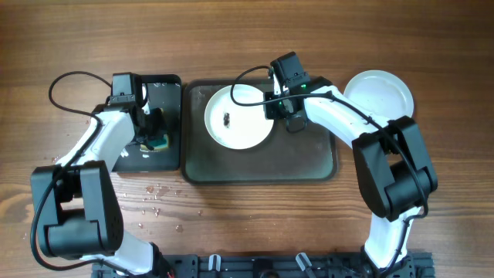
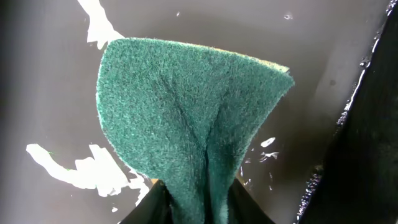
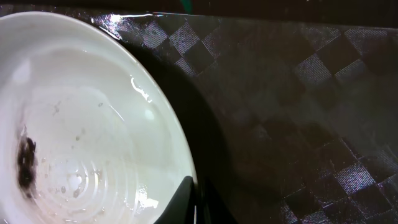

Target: Clean dirty plates on tray and stack at the side

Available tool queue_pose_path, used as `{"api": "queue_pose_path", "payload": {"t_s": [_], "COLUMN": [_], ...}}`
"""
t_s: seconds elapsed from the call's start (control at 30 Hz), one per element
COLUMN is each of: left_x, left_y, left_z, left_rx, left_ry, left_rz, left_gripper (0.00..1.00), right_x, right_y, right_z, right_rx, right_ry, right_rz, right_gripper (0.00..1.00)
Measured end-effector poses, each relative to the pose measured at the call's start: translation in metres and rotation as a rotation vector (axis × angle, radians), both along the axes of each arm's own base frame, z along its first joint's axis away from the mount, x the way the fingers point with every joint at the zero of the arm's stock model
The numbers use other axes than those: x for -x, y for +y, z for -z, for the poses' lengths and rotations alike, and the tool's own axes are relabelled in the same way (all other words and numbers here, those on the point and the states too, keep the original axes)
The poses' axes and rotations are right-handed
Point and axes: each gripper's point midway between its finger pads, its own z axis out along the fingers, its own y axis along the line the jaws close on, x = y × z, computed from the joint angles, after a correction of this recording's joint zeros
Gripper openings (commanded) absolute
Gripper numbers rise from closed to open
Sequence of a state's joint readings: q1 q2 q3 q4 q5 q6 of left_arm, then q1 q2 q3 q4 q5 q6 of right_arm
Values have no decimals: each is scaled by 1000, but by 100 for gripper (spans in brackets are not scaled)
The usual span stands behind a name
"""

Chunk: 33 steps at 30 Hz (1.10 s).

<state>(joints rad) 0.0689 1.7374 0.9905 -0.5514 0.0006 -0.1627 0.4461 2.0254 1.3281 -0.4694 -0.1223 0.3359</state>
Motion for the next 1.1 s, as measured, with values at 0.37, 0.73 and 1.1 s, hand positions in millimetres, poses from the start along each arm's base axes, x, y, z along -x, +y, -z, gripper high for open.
{"api": "queue_pose_path", "payload": {"t_s": [0.37,0.73,1.1], "left_x": [-3,-2,10], "left_y": [0,0,2], "left_z": [-1,6,-8], "left_rx": [0,4,-20], "left_ry": [-14,5,34], "left_rz": [-1,-10,27], "left_gripper": [33,4,4], "right_x": [0,0,-1], "right_y": [0,0,0], "right_z": [0,0,0], "right_rx": [0,0,-1], "right_ry": [0,0,-3], "right_rz": [0,0,0], "right_gripper": [6,6,4]}}
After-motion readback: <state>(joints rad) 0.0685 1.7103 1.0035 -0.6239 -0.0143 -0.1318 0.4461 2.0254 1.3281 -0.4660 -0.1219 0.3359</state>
